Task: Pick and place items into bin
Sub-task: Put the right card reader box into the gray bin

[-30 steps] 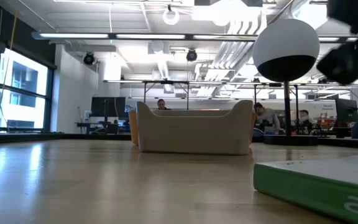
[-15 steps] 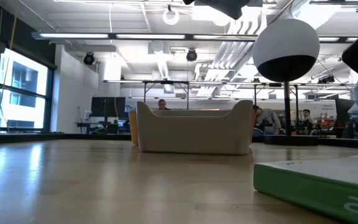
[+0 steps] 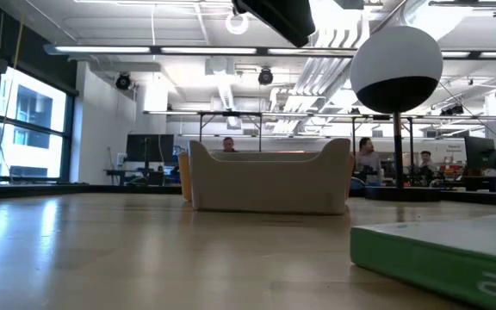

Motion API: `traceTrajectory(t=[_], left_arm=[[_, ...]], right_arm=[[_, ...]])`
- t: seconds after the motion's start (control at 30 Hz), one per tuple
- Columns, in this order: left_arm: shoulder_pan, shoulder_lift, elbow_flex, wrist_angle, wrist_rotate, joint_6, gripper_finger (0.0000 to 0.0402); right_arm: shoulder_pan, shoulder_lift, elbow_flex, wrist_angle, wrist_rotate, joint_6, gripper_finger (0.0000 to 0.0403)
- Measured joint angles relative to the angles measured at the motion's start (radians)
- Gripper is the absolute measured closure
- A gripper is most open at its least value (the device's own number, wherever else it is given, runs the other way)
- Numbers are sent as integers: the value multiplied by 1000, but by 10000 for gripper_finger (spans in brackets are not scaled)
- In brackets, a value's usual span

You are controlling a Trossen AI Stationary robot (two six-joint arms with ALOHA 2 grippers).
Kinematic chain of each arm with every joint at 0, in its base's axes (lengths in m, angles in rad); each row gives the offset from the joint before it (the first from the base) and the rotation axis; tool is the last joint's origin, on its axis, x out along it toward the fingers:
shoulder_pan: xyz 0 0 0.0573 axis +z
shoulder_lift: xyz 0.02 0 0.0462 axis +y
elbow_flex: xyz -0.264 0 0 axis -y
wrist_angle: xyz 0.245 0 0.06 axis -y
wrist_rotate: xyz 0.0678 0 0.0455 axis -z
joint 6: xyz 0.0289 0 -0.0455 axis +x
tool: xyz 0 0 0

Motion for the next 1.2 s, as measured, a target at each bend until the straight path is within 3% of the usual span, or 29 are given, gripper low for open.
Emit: traceTrajectory(t=[0.27,0.4,0.6,1.03,1.2], left_arm=[[0,0,0,-20,0,-12,245],[0,0,0,-29,0,-12,245],[0,-1,0,-82,0,-45,245],[-42,-1,0,-131,1,-159,245],[-55,-1,0,-132,0,-170,245]], right_arm=[[-3,58,117,-215,82,-17,155],[-25,50,140,-323,181,20,155],[-64,49,145,-401,214,108,155],[-106,50,143,-433,307,289,155],[-108,10,137,-418,322,199,155]])
